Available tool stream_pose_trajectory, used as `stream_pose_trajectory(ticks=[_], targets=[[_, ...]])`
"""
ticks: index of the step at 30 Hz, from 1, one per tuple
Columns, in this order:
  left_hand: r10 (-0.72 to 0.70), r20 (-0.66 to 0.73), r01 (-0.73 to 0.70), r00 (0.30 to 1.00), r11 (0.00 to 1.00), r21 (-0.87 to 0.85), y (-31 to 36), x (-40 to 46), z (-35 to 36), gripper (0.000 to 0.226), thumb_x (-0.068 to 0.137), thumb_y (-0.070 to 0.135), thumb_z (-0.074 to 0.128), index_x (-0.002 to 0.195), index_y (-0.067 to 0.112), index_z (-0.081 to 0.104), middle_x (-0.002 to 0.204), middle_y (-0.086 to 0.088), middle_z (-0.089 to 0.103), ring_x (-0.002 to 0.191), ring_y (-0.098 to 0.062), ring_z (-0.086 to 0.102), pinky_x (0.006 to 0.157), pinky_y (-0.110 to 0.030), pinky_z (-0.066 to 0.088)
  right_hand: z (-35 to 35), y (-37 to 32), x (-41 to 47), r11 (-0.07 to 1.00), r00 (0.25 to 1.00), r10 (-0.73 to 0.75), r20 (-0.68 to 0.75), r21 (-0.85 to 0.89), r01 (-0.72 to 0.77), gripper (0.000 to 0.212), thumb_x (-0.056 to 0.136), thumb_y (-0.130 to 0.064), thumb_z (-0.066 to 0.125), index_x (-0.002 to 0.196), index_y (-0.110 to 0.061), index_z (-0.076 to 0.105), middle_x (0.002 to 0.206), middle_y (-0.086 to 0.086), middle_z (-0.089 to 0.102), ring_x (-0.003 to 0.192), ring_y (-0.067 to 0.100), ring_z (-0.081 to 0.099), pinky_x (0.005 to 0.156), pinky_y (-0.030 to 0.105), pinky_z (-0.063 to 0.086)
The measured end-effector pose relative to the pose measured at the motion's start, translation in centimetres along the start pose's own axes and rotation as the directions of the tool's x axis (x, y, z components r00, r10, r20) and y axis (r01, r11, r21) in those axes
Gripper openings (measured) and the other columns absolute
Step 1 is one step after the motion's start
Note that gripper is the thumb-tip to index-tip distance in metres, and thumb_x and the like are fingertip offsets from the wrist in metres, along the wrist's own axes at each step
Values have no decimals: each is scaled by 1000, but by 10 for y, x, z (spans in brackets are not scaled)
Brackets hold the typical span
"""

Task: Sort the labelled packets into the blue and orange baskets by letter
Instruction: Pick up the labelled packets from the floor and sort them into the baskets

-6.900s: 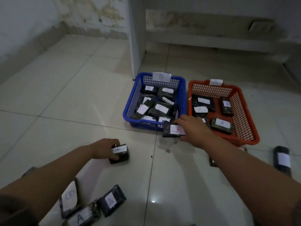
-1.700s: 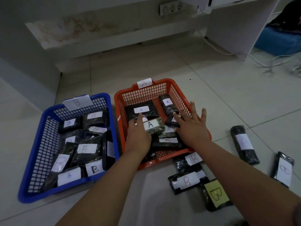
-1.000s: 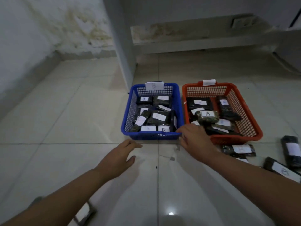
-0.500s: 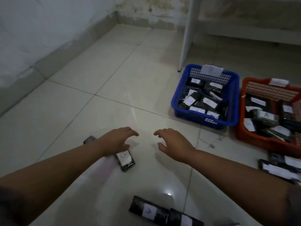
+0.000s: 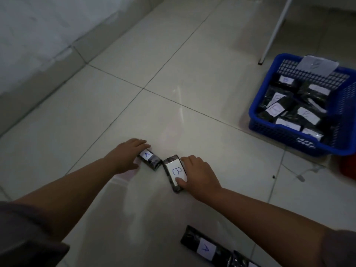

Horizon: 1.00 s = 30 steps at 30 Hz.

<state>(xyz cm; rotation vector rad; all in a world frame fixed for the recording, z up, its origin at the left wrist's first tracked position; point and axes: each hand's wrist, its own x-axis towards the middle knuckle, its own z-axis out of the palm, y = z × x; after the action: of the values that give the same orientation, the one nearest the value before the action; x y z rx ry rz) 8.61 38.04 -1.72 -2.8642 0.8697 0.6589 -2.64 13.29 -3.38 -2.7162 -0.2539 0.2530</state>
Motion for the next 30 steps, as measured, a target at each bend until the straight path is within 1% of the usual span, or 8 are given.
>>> stream_pose_trajectory(ticks=[2,5,7,12,14,18,24,30], targets=[[34,-32,-34,999,999,3,6,4,9,69,77,23,72,139,23,42,145,-1,40,133,-21,34,101,-33,34,10,-4,3,999,999,29,-42,-36,-30,58,76,-52,58,117,-11,53,101,8,56,89,28,55,72,38,43],[48,-78,-44,996,998,51,20,7,13,44,80,27,66,122,23,54,126,1,52,120,-22,44,93,-33,32,17,-15,8,991,989,120,-86,-56,-125,79,70,-66,41,120,-6,56,93,7,59,79,26,57,65,36,46],[29,-94,-22,995,997,74,23,7,12,38,79,33,65,115,24,55,117,2,52,114,-22,46,91,-36,29,20,-17,10,984,983,152,-104,-81,-161,91,67,-71,35,124,-3,55,94,7,59,78,25,57,65,36,46],[-204,-256,174,945,976,-134,9,0,-1,38,73,33,73,102,19,55,101,-2,51,97,-25,47,76,-35,30,32,-14,14,971,982,180,-55,-153,-186,110,53,-81,56,128,0,53,93,8,59,78,25,56,69,38,45],[-219,-276,182,936,971,-152,6,-4,-5,40,71,31,76,103,18,55,101,-4,53,95,-26,47,75,-35,31,33,-15,14,975,987,161,-25,-150,-163,109,53,-74,64,131,1,49,97,9,59,82,25,55,72,37,44],[-214,-324,162,921,970,-179,13,-5,-14,45,71,35,78,107,20,55,102,-1,51,96,-23,47,75,-33,31,24,-3,15,994,993,105,46,-20,-104,98,75,-43,64,147,-1,14,131,14,40,117,30,39,98,38,30],[-139,-389,23,911,957,-290,54,15,-35,46,71,29,80,111,21,58,105,0,50,97,-22,46,73,-35,39,-40,60,-1,971,974,209,-82,139,-197,78,73,-33,66,141,-19,30,131,3,39,116,26,34,92,34,28],[40,-478,-204,878,933,-297,129,64,-73,53,75,22,78,122,14,55,113,-5,50,105,-21,44,81,-31,42,-116,134,-55,962,867,268,-420,162,-219,76,69,-26,68,137,-14,38,124,3,48,109,24,39,96,37,35]])
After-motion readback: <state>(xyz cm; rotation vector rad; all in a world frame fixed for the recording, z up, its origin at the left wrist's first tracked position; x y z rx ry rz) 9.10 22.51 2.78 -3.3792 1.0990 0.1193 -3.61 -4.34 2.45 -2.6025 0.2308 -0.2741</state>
